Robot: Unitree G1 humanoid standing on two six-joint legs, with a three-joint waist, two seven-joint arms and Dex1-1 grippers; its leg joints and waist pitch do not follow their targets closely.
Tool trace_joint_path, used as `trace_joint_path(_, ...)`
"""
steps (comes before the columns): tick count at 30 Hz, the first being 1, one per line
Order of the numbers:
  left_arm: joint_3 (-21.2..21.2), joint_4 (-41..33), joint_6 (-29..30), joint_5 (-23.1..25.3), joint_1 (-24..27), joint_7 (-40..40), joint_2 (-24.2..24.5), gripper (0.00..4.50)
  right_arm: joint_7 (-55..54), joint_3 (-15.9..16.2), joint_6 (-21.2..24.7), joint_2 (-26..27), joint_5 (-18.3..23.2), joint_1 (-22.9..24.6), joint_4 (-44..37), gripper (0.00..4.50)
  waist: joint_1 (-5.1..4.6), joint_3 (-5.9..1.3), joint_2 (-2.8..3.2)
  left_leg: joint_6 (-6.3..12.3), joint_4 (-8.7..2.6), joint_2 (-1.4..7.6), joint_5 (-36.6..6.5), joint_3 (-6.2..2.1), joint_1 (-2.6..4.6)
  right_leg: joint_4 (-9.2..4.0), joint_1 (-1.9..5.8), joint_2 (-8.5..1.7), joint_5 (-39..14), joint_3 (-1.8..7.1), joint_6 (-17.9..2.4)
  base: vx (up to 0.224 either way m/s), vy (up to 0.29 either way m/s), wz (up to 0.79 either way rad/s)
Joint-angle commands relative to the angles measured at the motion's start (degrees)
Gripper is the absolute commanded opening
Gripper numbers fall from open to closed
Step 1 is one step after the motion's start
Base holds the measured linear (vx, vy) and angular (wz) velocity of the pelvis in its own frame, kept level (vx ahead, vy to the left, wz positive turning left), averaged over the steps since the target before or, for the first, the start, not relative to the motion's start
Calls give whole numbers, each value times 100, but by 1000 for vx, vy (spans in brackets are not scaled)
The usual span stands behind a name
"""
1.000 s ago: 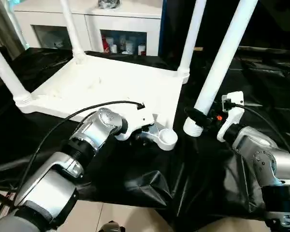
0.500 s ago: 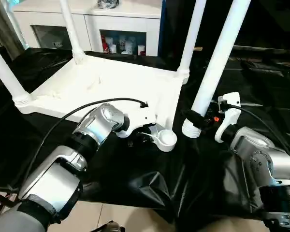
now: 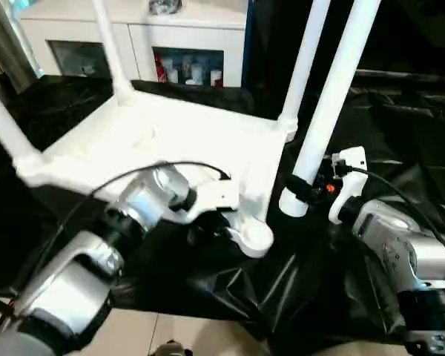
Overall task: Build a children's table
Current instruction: Rotate table base
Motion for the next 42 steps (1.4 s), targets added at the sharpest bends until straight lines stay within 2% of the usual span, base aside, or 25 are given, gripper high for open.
trace_joint_path(1,257,-170,496,-195,229,338,-52,20,-2,-25,-62,15,24,-24,-183,191,10,-421,-40,93,-404,230,-1387,-91,71,-427,388,-442,-1899,306,-942,0,0,0)
trace_joint_path(2,390,-363,807,-238,354,507,-97,20,-11,-38,-48,26,36,-16,-199,191,7,-416,-47,112,-401,218,-1381,-87,72,-447,379,-440,-1966,300,-917,0,0,0)
trace_joint_path(6,513,-606,1246,-170,528,758,-147,10,-16,-48,-26,36,47,-13,-204,191,-41,-396,-46,129,-407,196,-1471,-90,73,-513,364,-417,-2442,274,-704,0,0,0)
trace_joint_path(7,514,-610,1253,-169,530,763,-148,8,-16,-48,-26,36,47,-13,-204,191,-82,-385,-43,119,-412,184,-1576,-97,90,-556,353,-406,-2703,254,-580,0,0,0)
trace_joint_path(10,593,-687,1428,-45,635,1167,-217,3,-26,-58,2,45,58,-38,-187,191,-155,-359,-62,113,-415,166,-1774,-105,117,-622,333,-395,-3085,218,-421,0,0,0)
trace_joint_path(14,726,-902,1647,89,747,1778,-359,1,-41,-89,19,60,65,-83,-137,191,-241,-366,-55,156,-414,152,-1794,-114,122,-674,332,-378,-3199,180,-290,0,0,0)
trace_joint_path(19,883,-890,1427,92,738,2211,-454,0,-108,-97,21,87,32,-109,-98,191,-262,-398,-62,231,-427,160,-1606,-114,88,-645,368,-379,-2844,183,-352,0,0,0)
trace_joint_path(22,1013,-941,1521,50,748,2447,-536,0,-203,-104,-48,87,-58,-119,16,191,-241,-414,-57,255,-428,181,-1394,-98,92,-591,363,-379,-2456,221,-516,0,0,0)
trace_joint_path(27,1157,-1012,1482,-43,808,2717,-677,0,-294,-21,-242,90,-248,-74,16,191,-223,-432,-67,322,-415,187,-1083,-85,56,-512,393,-381,-1898,246,-728,0,0,0)
trace_joint_path(30,1156,-1006,1204,-90,833,2716,-689,0,-323,6,-300,104,-297,-65,21,191,-215,-427,-70,353,-419,188,-1091,-81,63,-524,393,-387,-1919,248,-747,0,0,0)
trace_joint_path(31,1115,-1006,776,-107,870,2701,-668,0,-356,20,-314,115,-321,-64,42,191,-218,-419,-66,351,-424,187,-1138,-85,64,-537,392,-386,-2008,242,-721,0,0,0)
trace_joint_path(32,1100,-982,521,-144,888,2595,-653,30,-376,25,-318,124,-326,-71,65,191,-220,-415,-65,343,-430,183,-1206,-89,65,-564,388,-388,-2134,238,-654,0,0,0)
trace_joint_path(34,1225,-955,577,-287,910,2471,-668,60,-388,21,-318,142,-309,-84,96,191,-218,-412,-56,304,-437,194,-1290,-83,90,-567,371,-386,-2224,243,-623,0,0,0)
trace_joint_path(36,1313,-961,643,-385,930,2411,-673,59,-383,28,-309,156,-297,-66,69,191,-205,-407,-44,268,-440,202,-1380,-84,108,-580,356,-393,-2318,241,-631,0,0,0)
trace_joint_path(37,1370,-964,669,-453,944,2368,-677,87,-376,28,-306,173,-301,-55,51,191,-196,-398,-54,247,-444,199,-1438,-81,110,-586,353,-391,-2386,238,-613,0,0,0)
trace_joint_path(42,1447,-621,368,-358,877,2487,-533,105,-307,51,-310,191,-302,-28,18,191,-147,-396,-48,210,-459,200,-1490,-88,124,-596,339,-388,-2448,247,-495,0,0,0)
